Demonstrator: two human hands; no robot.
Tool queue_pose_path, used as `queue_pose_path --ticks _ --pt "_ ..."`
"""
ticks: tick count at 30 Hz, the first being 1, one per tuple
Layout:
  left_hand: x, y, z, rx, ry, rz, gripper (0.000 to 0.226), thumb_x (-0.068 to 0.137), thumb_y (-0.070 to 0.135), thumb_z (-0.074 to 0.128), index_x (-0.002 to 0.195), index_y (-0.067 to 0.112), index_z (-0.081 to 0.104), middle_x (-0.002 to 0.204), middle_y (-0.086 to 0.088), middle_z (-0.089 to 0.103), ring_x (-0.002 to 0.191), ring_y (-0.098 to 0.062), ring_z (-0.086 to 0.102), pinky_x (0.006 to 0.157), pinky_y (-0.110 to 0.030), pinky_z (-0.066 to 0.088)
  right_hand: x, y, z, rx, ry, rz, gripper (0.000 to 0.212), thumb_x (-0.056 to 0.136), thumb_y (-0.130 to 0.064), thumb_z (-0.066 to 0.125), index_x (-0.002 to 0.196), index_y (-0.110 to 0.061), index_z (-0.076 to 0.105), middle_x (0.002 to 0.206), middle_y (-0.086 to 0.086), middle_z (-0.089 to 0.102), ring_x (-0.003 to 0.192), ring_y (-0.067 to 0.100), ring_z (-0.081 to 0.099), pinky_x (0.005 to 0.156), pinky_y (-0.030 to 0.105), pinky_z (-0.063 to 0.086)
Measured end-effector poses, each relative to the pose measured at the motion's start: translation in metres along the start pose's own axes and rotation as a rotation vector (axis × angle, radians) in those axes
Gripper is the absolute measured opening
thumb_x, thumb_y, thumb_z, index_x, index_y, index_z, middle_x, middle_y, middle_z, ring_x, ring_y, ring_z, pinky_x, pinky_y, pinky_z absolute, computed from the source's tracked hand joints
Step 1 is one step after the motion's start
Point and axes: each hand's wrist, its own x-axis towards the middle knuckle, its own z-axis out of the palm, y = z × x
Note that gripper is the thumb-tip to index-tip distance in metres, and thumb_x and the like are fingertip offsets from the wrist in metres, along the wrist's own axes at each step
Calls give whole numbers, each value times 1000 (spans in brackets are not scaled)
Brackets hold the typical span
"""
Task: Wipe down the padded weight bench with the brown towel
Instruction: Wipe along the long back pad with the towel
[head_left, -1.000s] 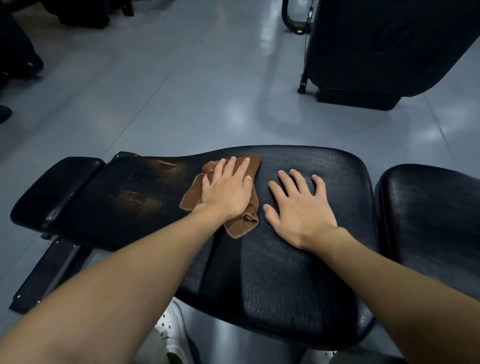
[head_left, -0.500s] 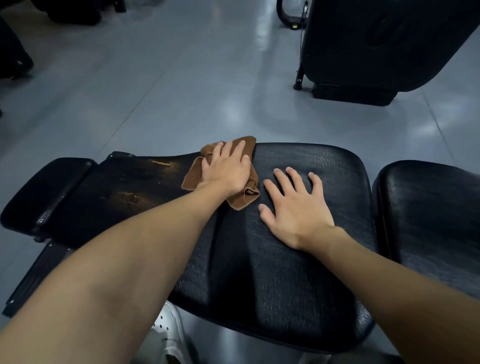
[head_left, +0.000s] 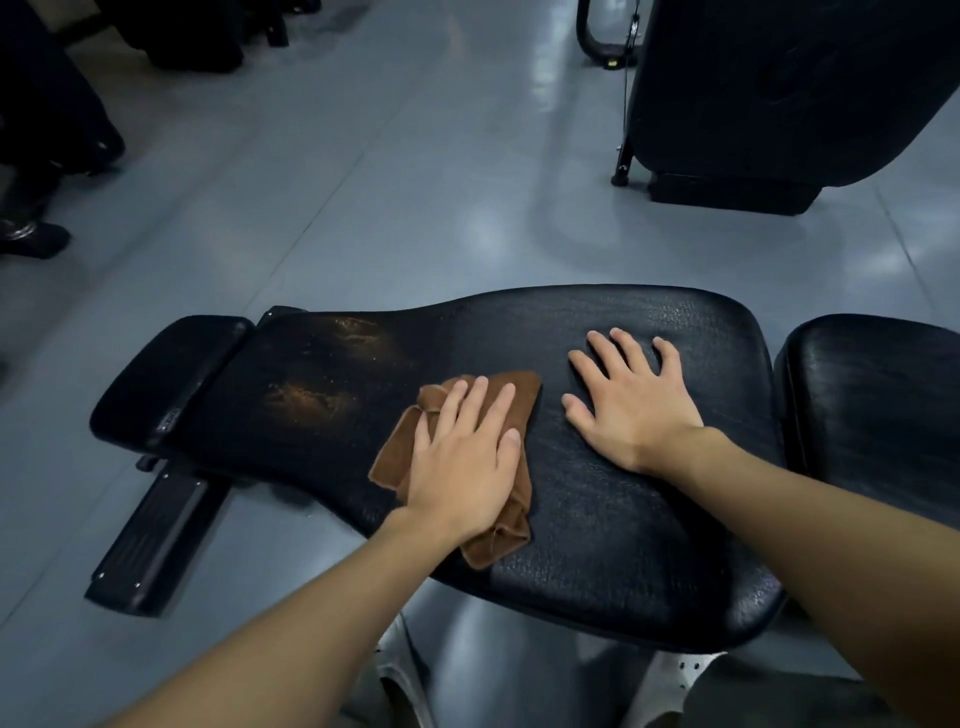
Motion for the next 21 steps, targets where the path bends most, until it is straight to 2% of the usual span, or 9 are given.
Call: queue_pose_path --ticks 3,6,7,9,12,15,21 --pt "-22 -6 3 2 -23 1 56 100 49 13 155 41 6 165 12 1 150 -9 -9 120 -49 10 0 -1 -2 -28 -17 13 67 92 -59 12 149 -27 27 162 3 18 150 25 9 115 59 5" --pt "-47 -13 3 34 -31 4 64 91 53 1 154 43 3 165 14 0 150 -8 -10 120 -47 12 13 -9 -15 -51 -6 8 63 88 -57 18 135 -22 42 150 8 35 143 28 22 111 61 14" --pt "-56 -16 3 36 -36 9 65 90 54 -1 154 44 1 165 14 -2 149 -7 -11 121 -47 11 18 -13 -18 -28 -6 4 61 90 -56 20 136 -22 41 151 9 34 144 27 20 112 61 13" --pt "-70 -20 3 36 -49 24 64 89 54 -4 153 46 -3 164 16 -6 149 -6 -15 121 -44 8 26 -22 -15 34 -38 -13 63 94 -57 18 150 -28 26 162 6 18 150 26 6 115 61 3" --pt "-71 -26 1 33 -51 31 63 90 55 -4 152 47 -1 164 17 -5 149 -6 -14 122 -43 7 25 -31 -2 20 -82 -32 66 95 -60 9 156 -32 10 166 2 -1 151 26 -9 116 61 -7" --pt "-49 -28 2 45 -23 15 62 91 53 -1 153 46 1 164 16 -2 150 -8 -10 121 -45 11 25 -30 2 6 -57 -29 66 95 -60 7 156 -32 11 166 2 -1 151 27 -9 115 61 -7" --pt "14 -32 -5 5 -23 -43 53 102 47 17 154 44 4 165 13 0 150 -10 -9 121 -50 6 25 -32 3 -7 -38 -39 67 95 -60 8 155 -31 11 166 3 0 151 28 -8 115 62 -6"
